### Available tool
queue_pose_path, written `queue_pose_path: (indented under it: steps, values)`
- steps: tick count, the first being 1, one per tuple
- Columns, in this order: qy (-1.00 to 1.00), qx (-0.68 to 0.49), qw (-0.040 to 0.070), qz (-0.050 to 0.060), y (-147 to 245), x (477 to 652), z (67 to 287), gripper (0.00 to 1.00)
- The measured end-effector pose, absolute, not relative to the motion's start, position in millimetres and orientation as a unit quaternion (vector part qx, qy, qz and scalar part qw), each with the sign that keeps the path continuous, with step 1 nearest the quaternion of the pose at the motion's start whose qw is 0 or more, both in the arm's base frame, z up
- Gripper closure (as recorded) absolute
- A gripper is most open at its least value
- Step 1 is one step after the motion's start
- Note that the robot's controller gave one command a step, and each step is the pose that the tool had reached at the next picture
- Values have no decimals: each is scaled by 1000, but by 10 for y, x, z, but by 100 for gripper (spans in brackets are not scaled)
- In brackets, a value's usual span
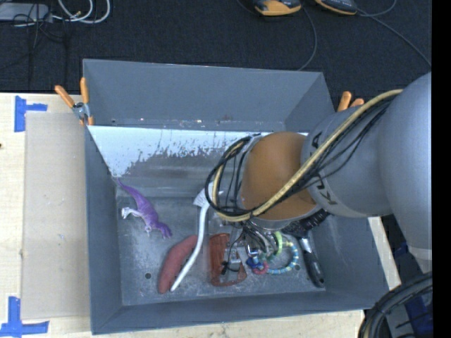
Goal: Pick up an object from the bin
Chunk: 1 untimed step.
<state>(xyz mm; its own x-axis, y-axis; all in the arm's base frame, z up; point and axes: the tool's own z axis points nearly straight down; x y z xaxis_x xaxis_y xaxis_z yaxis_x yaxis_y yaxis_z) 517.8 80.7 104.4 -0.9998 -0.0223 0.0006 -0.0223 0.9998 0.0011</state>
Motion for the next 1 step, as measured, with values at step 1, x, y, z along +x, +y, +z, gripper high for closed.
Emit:
queue_pose_path:
  steps: [1]
  values:
    - [-997,-72,1,0,982,5037,763,100]
